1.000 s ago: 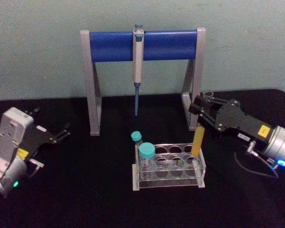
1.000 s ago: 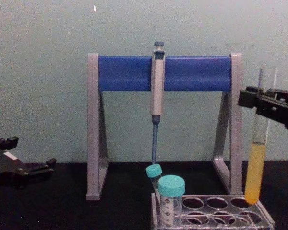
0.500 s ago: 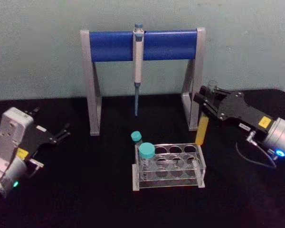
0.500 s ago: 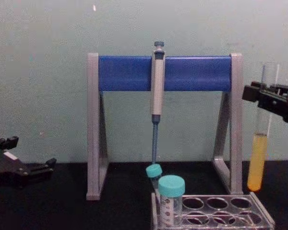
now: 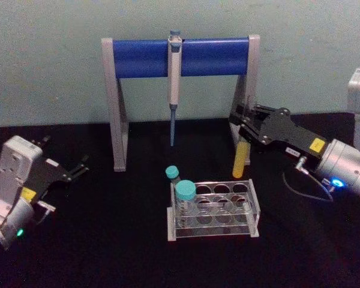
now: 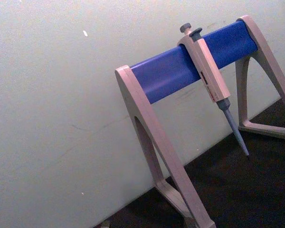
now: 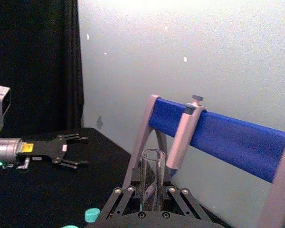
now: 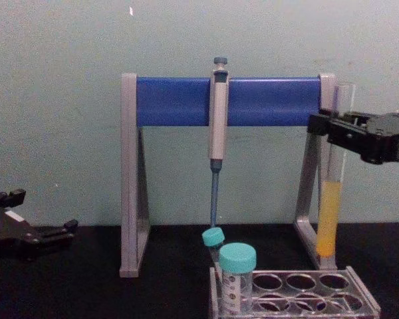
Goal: Pick up the test tube from the test tube rack, shake it, then place it back into the test tube rack.
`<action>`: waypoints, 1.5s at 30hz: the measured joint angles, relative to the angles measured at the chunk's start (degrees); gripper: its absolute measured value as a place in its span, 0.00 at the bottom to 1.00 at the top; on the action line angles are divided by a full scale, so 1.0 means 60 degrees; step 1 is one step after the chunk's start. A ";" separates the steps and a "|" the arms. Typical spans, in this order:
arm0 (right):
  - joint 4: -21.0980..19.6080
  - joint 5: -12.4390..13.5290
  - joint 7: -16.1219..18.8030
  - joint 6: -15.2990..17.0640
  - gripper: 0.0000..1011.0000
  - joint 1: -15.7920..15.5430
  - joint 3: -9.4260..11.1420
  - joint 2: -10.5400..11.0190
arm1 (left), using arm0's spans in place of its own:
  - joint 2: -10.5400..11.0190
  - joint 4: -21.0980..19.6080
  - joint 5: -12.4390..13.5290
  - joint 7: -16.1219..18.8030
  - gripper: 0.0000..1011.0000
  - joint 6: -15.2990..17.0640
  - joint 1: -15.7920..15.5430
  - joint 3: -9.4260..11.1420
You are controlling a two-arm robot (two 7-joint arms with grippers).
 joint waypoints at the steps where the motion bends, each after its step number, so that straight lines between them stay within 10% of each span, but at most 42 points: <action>1: 0.0016 -0.0004 0.0030 0.0012 0.23 0.0037 -0.0029 -0.0018 | -0.0001 0.0000 0.0000 0.0000 0.99 0.0000 -0.0001 0.0000; 21: -0.0376 0.0276 0.0706 0.0270 0.23 -0.0052 -0.0597 0.0308 | 0.0000 0.0000 0.0001 0.0000 0.99 0.0000 0.0000 0.0001; 34: -0.0944 0.0414 0.0185 0.0298 0.23 -0.0637 -0.0183 0.0957 | 0.0000 0.0000 0.0000 0.0000 0.99 0.0000 0.0000 0.0000; 45: -0.0689 0.0240 -0.0328 0.0234 0.23 -0.0565 0.0093 0.0744 | 0.0000 0.0000 0.0000 0.0000 0.99 0.0000 0.0000 0.0000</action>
